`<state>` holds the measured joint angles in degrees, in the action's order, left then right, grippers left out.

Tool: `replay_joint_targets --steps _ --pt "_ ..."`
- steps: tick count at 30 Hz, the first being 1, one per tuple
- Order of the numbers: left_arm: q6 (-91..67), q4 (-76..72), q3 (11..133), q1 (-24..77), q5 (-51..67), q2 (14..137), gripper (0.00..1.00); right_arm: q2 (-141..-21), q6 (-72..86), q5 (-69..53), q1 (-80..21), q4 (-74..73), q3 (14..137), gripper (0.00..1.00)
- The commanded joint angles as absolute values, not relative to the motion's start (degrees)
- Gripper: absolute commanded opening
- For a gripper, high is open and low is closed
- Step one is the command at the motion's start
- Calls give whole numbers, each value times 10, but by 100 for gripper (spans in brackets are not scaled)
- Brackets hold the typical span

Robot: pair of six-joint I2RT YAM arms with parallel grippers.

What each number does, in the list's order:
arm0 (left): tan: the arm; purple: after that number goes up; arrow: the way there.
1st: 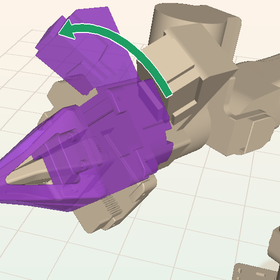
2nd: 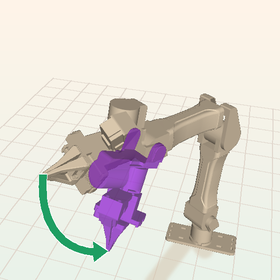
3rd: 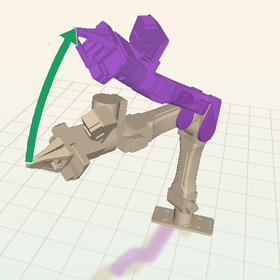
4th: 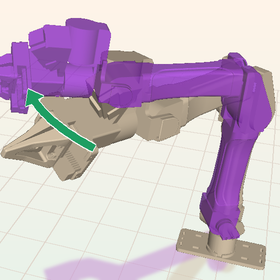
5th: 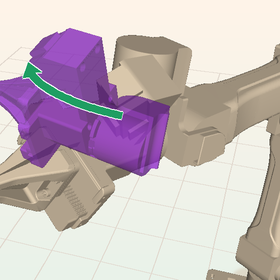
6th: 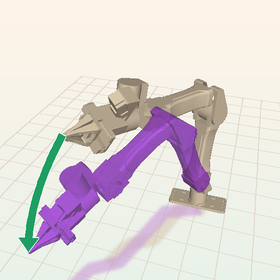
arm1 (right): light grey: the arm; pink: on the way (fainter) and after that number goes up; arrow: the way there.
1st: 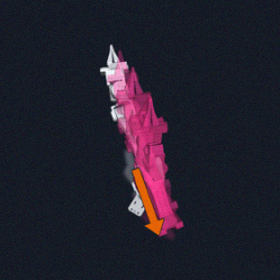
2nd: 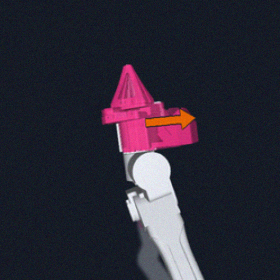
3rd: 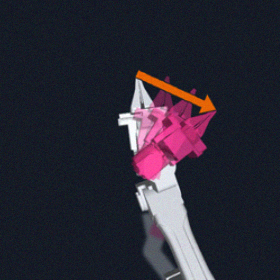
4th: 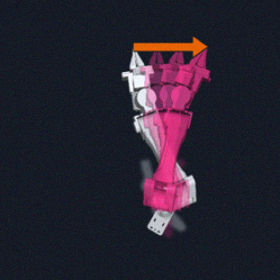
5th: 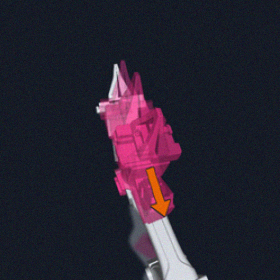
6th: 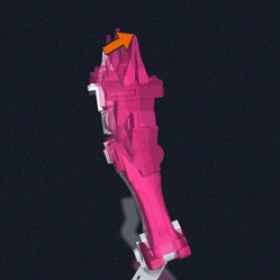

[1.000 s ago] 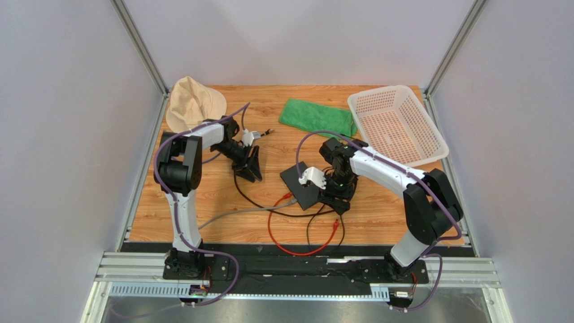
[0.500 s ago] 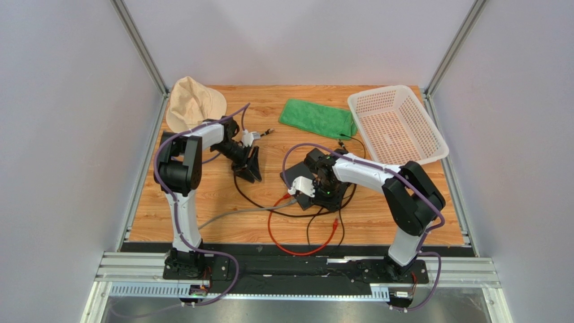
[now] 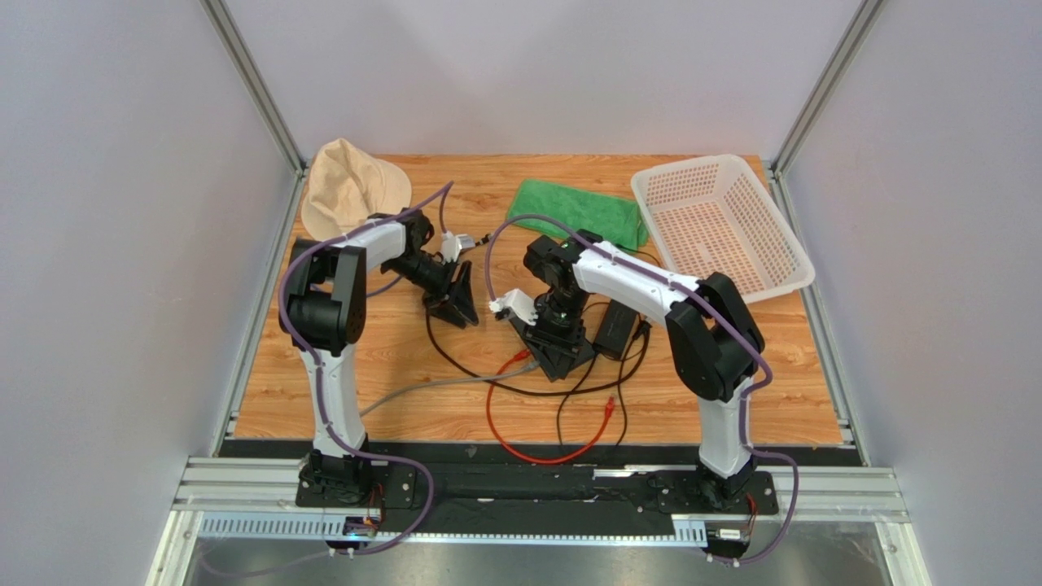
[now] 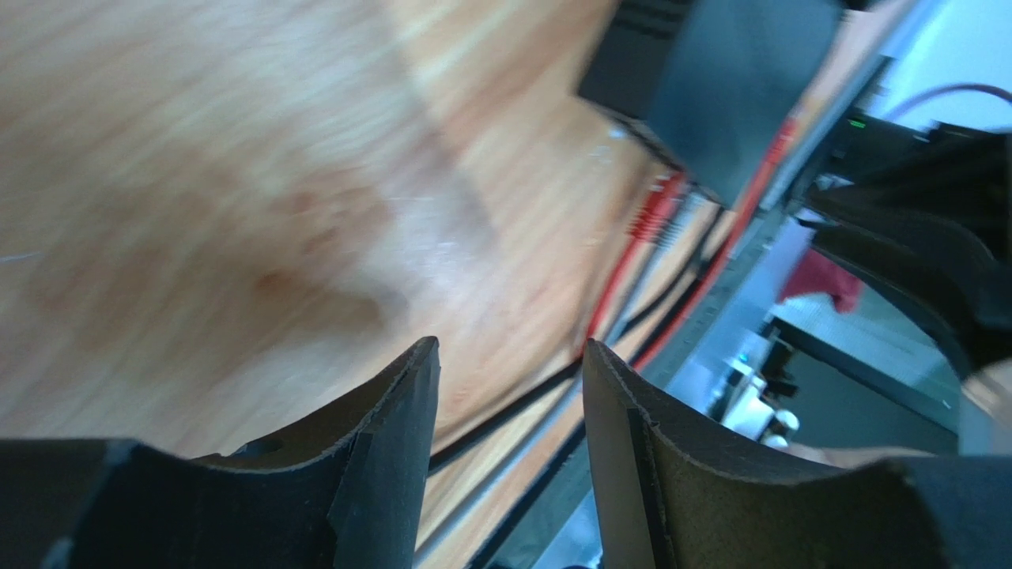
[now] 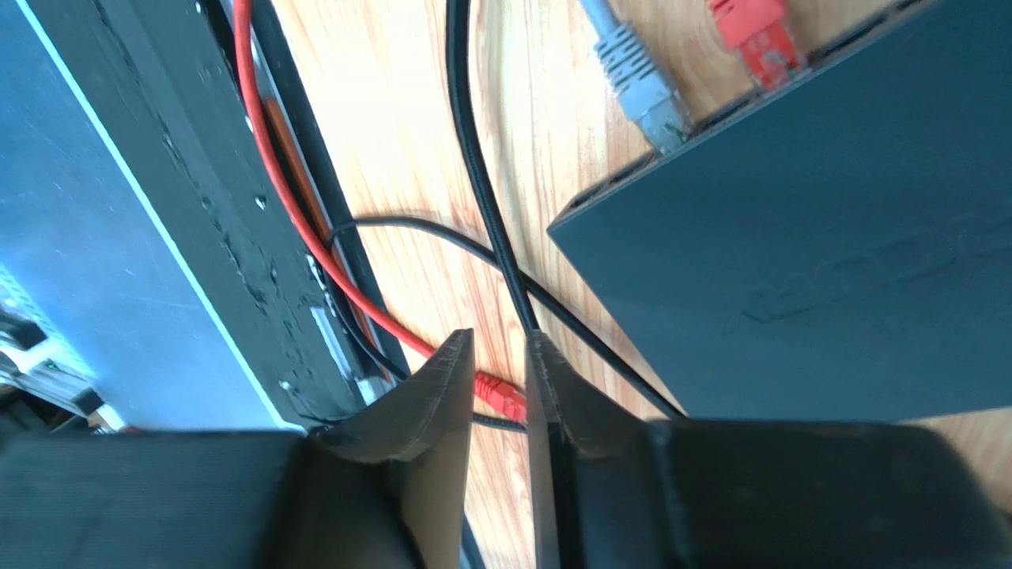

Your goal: Pull the plug from the switch port

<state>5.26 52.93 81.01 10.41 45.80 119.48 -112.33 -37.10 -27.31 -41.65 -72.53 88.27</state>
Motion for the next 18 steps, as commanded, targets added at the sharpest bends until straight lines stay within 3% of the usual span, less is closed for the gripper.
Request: replay_joint_targets --steps 1,7,9,13,18 --pt "93 544 825 107 599 1196 57 -1052 -299 -269 -395 -685 897 34" --pt "78 518 812 127 601 1198 57 -877 -212 -150 -339 -403 794 44" --pt "62 500 802 133 599 1202 57 -850 -199 -126 -337 -293 747 54" --pt "61 504 822 154 609 1236 56 -872 -108 -74 -334 -285 773 58" --pt "58 526 893 194 655 1302 54 -817 -85 -84 -323 -224 672 58"
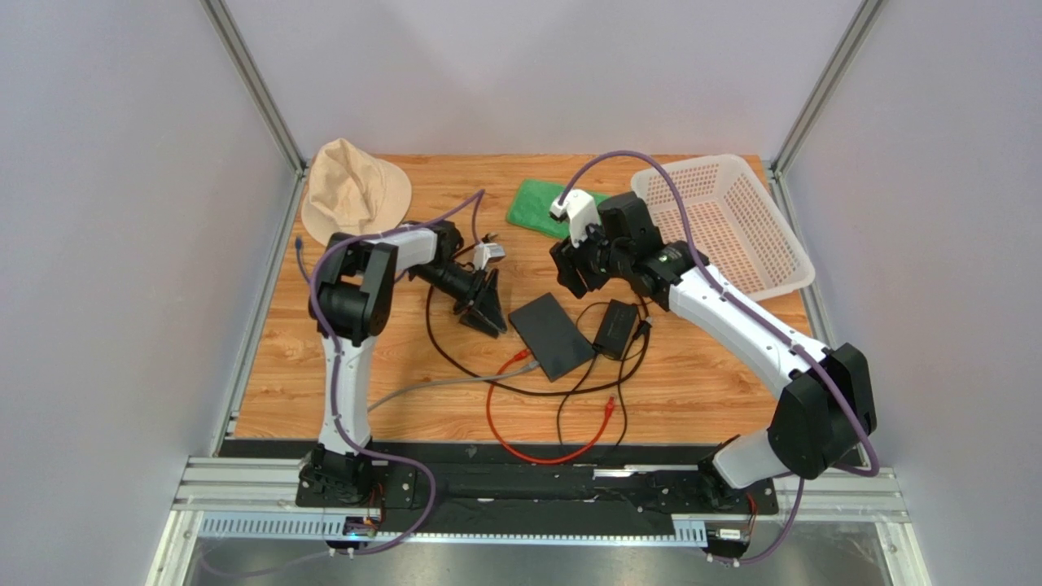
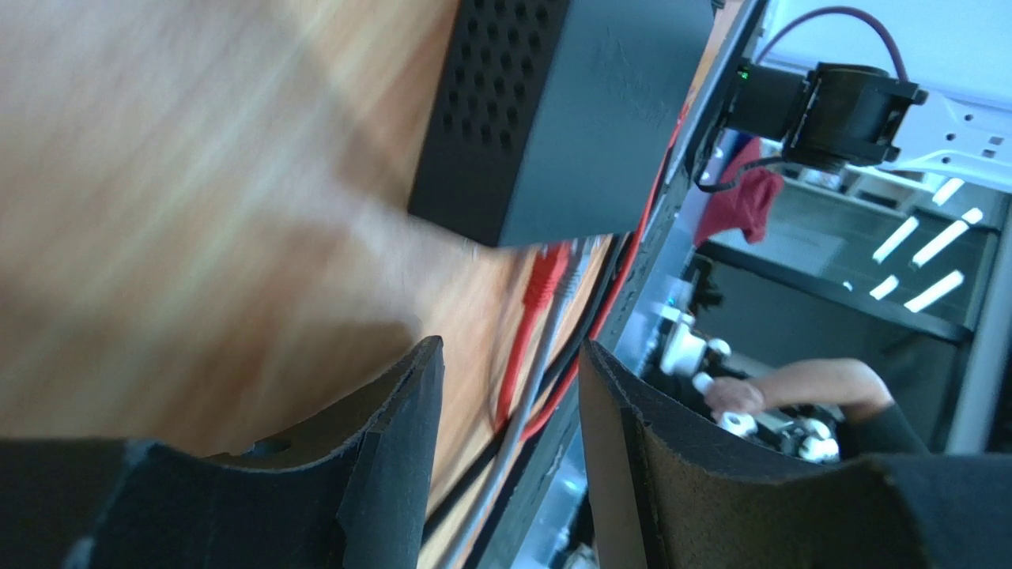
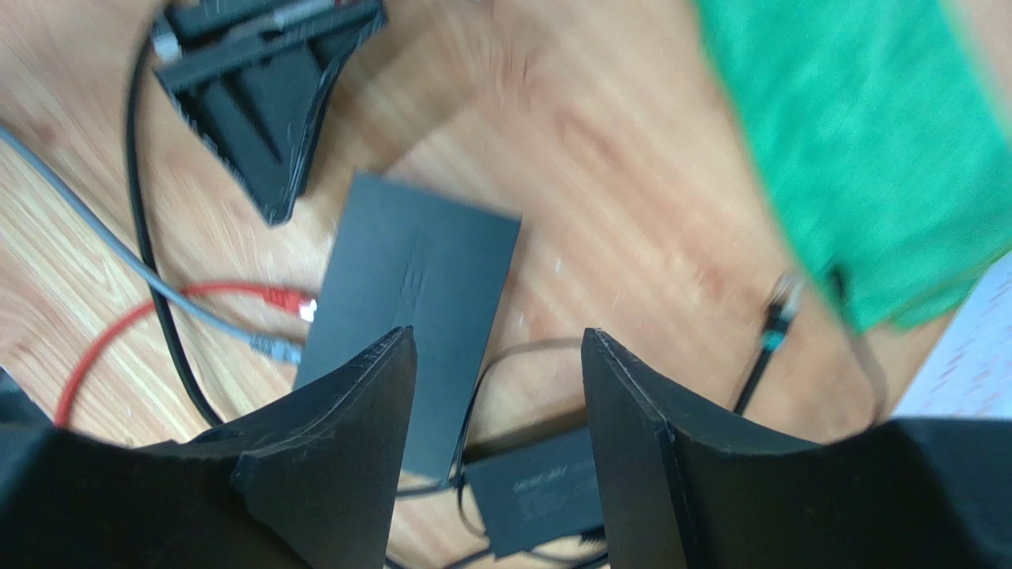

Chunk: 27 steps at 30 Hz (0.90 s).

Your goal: Pull the plug from the switch port

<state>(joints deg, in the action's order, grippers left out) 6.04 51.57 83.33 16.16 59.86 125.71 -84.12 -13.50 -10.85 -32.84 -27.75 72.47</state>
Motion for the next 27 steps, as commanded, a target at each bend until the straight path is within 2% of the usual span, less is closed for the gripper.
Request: replay_joint_targets --steps 1,4,7,8,10,15,20,22,24,27 --pt "57 537 909 202 657 1329 54 -817 -84 -83 -321 -235 670 58" --pt "55 565 1005 228 664 1394 54 -811 -80 -90 -306 -253 655 59" --pt "22 577 1127 231 648 1447 54 -812 -68 -87 -292 -256 643 66" --pt "36 584 1173 232 633 1453 53 -811 -66 -91 -287 -256 639 68" --pt "48 586 1189 231 574 1441 54 -809 -66 -95 -284 -255 624 68" --pt "66 605 1150 219 569 1393 55 -811 -92 -140 -283 -251 596 67" --pt "33 501 988 209 564 1271 55 -821 -108 -192 -284 -249 584 70" --pt "26 479 966 210 551 1243 55 -831 -116 -190 -283 -248 579 69" --pt "18 480 954 210 550 1236 55 -847 -117 -185 -283 -246 577 66" --pt "20 481 945 210 537 1237 55 -874 -106 -183 -283 -231 578 52"
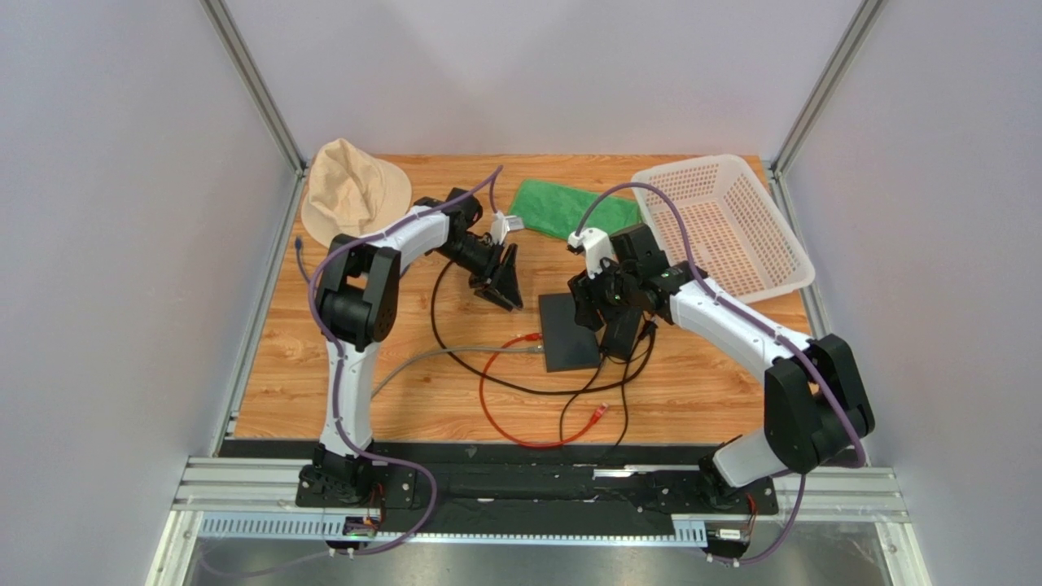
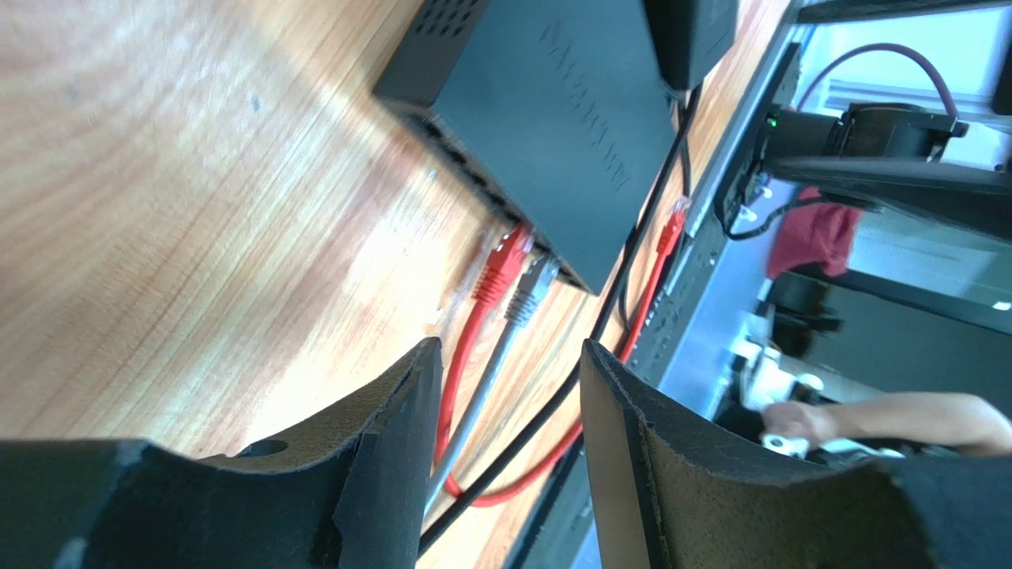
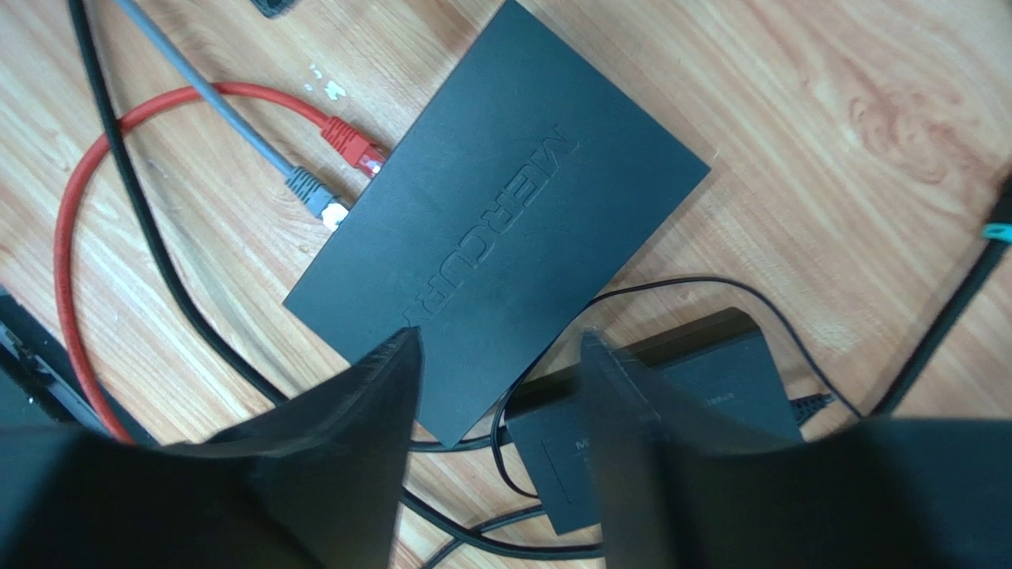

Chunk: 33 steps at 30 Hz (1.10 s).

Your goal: Pull the plug from the switch port

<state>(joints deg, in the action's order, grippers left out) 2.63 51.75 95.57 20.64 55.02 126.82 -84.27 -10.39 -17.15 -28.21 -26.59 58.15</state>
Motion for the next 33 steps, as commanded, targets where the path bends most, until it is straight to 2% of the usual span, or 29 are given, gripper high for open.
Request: replay_joint_targets --steps 1,3,4,7,19,33 --pt "20 483 944 210 530 1237 55 -881 -107 -190 -283 -226 579 41" --pt "22 483 944 210 513 1243 55 -904 -105 -192 -283 -210 585 29" --pt "35 493 948 210 506 1245 55 -913 -101 -192 -283 -206 588 17" --pt "70 521 976 212 475 1249 54 -941 -98 -181 -284 -192 586 0" --pt "68 532 995 217 519 1289 53 -998 -106 -170 -284 -234 588 0" --pt "75 529 985 238 509 1312 52 -1026 -85 -165 -283 -262 588 0"
